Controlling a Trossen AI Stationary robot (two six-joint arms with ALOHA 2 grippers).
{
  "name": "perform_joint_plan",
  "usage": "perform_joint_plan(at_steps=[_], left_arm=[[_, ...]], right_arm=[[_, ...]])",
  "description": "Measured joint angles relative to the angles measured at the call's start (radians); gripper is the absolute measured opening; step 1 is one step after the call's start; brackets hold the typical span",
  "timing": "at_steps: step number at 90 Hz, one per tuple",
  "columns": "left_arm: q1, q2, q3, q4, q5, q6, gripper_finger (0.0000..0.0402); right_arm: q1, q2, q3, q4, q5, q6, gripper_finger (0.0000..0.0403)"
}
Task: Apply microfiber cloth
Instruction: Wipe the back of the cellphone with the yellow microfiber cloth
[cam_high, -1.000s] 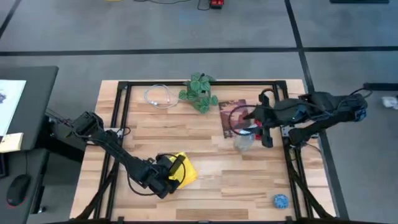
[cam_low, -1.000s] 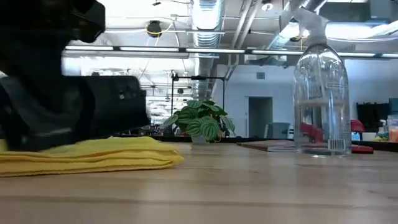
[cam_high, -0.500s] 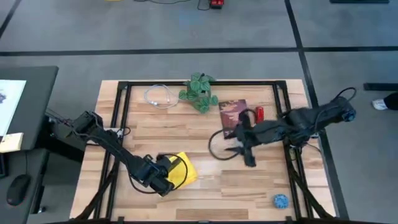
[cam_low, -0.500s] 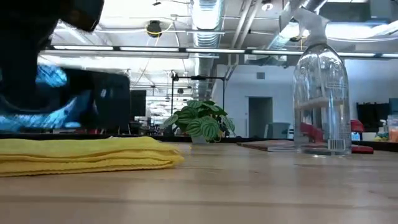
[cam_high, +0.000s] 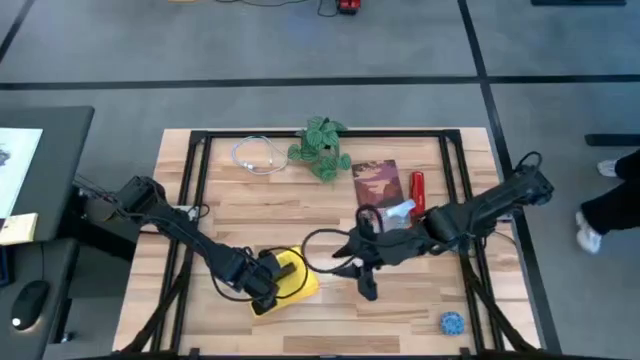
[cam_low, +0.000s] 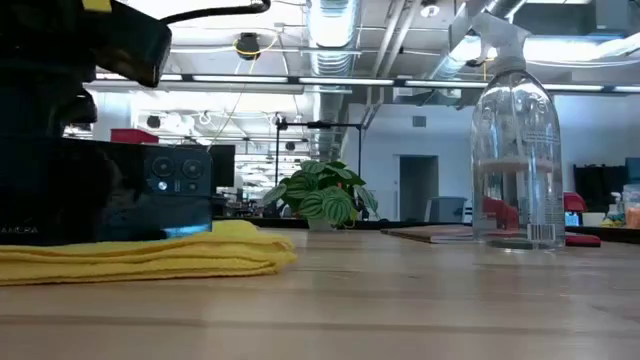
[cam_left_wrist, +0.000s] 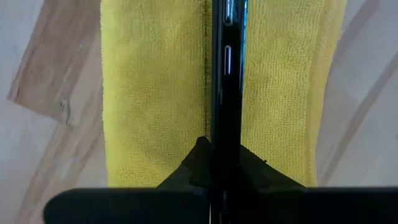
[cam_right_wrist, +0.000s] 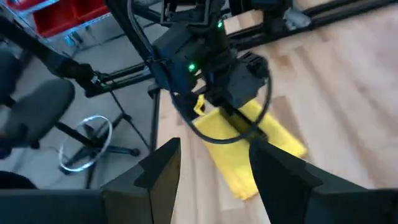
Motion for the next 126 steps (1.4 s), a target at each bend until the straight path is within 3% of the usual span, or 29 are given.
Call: perform_joint_plan(at_steps=[26,44,72,96,126], left_arm=[[-0.029,-0.142,0.013,-0.009,-0.117,-0.055,0.0001],[-0.088,-0.281,0.014,-0.042,-0.182,-0.122,0.0001],[-0.132,-0.328,0.014,-0.18,-0.18,-0.253,0.0001],[-0.159,-0.326,0.014,-0.286,-0.109,-0.435,0.0001],[-0.179,-0.326,0.014,-0.325,-0.073,-0.592,0.0005]], right_arm=[[0.009,0.177,0.0,-0.001,-0.042,0.247,0.0177],[-0.029,0.274,0.037,0.031,-0.111,0.202,0.019],[-0.163,0.388,0.118,0.027,-0.208,-0.082,0.0246],[-0.281,0.522,0.118,0.102,-0.404,-0.465,0.0248],[-0.365,0.566,0.118,0.188,-0.432,-0.707,0.0242]])
